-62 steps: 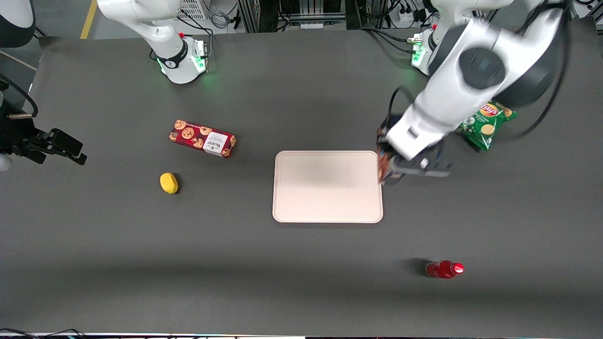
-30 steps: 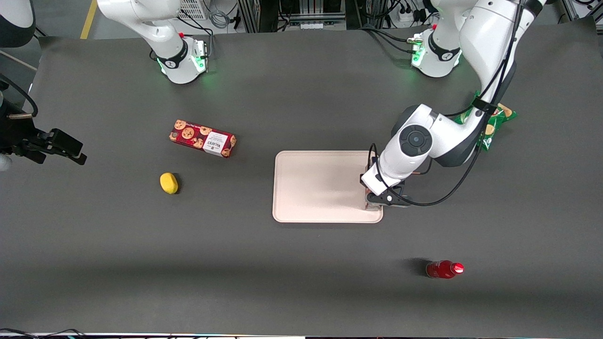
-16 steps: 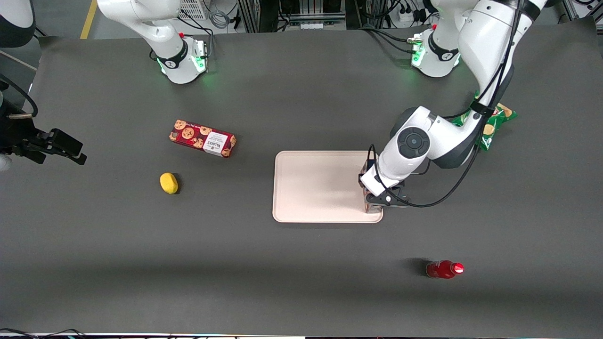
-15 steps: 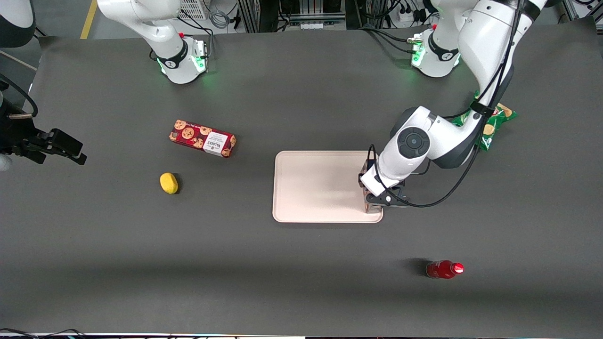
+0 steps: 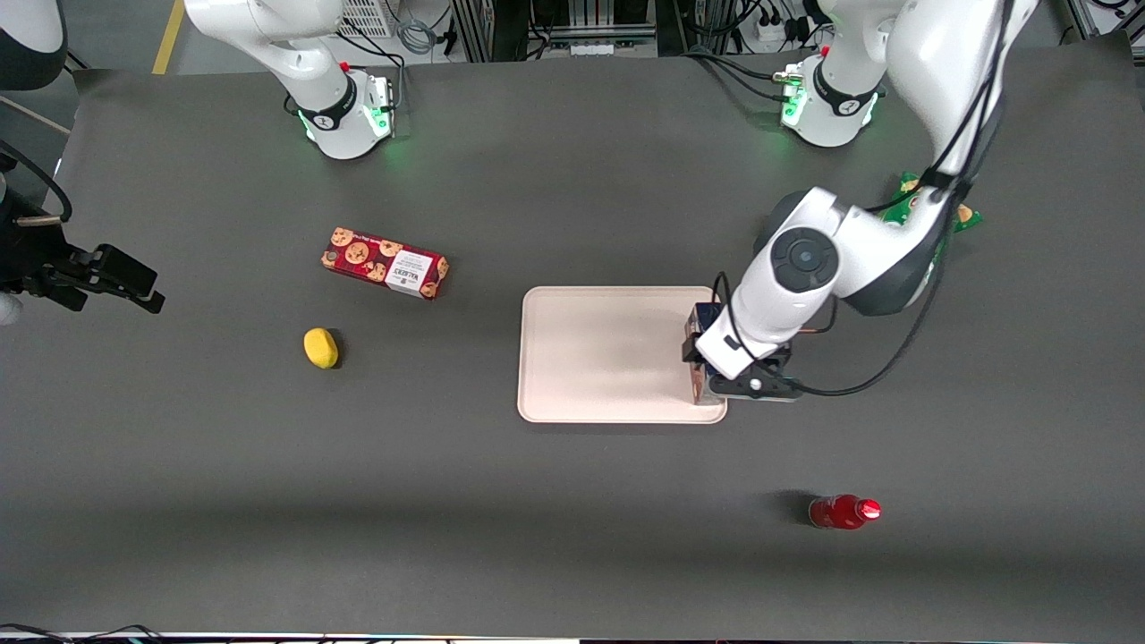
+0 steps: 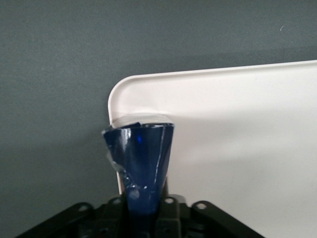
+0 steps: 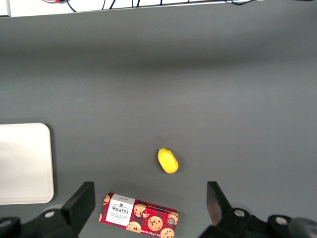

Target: Place cookie box on tray

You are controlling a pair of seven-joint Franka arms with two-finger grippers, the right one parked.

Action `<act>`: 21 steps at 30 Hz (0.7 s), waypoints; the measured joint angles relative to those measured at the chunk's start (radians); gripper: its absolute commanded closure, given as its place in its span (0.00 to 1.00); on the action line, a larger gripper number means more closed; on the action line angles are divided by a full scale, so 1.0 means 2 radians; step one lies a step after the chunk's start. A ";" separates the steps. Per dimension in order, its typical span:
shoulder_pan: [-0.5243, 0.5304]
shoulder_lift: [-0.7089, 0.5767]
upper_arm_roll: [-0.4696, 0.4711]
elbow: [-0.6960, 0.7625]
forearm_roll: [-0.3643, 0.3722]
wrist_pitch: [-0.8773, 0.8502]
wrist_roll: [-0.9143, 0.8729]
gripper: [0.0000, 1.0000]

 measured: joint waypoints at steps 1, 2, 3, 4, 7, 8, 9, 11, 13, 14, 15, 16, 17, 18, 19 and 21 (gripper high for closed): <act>0.000 -0.005 0.000 0.013 -0.001 -0.021 0.000 0.00; 0.001 -0.010 0.000 0.026 -0.002 -0.042 0.000 0.00; 0.001 -0.015 0.000 0.040 -0.005 -0.062 0.000 0.00; 0.002 -0.021 0.000 0.053 -0.009 -0.080 0.000 0.00; 0.004 -0.040 0.003 0.094 -0.024 -0.131 0.000 0.00; 0.004 -0.048 0.005 0.108 -0.029 -0.150 0.000 0.00; 0.005 -0.055 0.008 0.119 -0.032 -0.168 0.000 0.00; 0.006 -0.070 0.014 0.138 -0.035 -0.200 0.000 0.00; 0.006 -0.087 0.023 0.158 -0.037 -0.239 0.003 0.00; 0.006 -0.094 0.028 0.167 -0.038 -0.260 0.006 0.00; 0.007 -0.102 0.034 0.178 -0.038 -0.284 0.012 0.00; 0.007 -0.111 0.041 0.189 -0.039 -0.309 0.022 0.00; 0.007 -0.119 0.049 0.200 -0.039 -0.333 0.034 0.00; 0.007 -0.127 0.058 0.210 -0.039 -0.357 0.050 0.00; 0.007 -0.135 0.069 0.220 -0.040 -0.381 0.069 0.00; 0.007 -0.153 0.093 0.236 -0.045 -0.420 0.106 0.00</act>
